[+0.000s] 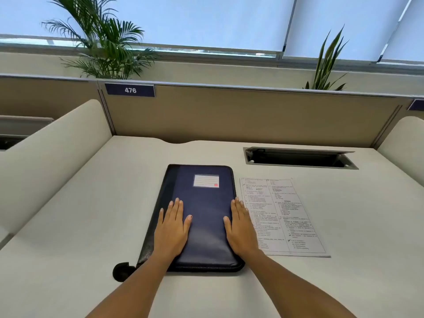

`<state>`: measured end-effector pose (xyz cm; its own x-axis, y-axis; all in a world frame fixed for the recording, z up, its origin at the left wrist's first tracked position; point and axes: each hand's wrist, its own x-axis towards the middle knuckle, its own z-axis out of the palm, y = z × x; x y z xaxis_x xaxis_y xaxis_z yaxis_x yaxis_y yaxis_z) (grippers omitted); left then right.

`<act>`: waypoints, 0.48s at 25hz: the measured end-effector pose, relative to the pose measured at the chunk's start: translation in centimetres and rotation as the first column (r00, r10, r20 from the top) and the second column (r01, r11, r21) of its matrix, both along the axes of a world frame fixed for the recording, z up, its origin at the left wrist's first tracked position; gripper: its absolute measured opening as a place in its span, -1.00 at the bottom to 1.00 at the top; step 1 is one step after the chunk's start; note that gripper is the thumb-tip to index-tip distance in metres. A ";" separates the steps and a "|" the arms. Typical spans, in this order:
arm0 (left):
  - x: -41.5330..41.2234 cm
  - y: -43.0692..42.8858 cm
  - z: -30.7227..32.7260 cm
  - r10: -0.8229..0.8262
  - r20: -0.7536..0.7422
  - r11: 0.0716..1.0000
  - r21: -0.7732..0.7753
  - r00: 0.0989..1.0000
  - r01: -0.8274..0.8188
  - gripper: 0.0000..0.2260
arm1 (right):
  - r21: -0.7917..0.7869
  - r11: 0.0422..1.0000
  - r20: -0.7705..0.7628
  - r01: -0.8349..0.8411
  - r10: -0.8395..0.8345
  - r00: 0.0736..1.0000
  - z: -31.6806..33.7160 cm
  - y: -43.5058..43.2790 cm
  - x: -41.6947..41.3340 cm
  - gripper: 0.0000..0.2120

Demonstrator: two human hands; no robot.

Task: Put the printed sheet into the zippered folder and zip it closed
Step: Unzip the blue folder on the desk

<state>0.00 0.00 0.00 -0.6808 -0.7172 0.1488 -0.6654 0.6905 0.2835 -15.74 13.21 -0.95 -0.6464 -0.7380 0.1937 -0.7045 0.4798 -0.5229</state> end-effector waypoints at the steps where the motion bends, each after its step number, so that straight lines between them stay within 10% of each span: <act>1: 0.0 -0.1 -0.1 0.002 0.000 1.000 0.005 1.000 -0.002 -0.18 | 0.022 1.000 0.006 0.002 -0.003 1.000 -0.2 0.1 0.0 -0.45; 12: 0.4 -0.2 -0.8 -0.005 0.036 0.999 -0.033 0.999 0.007 -0.44 | 0.008 1.000 -0.012 0.007 -0.007 1.000 -0.1 0.0 -0.6 -0.50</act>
<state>0.36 -0.25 -0.83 -0.6904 -0.7082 0.1478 -0.6705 0.7031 0.2367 -16.33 13.20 -1.03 -0.6489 -0.7352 0.1958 -0.7075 0.4884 -0.5108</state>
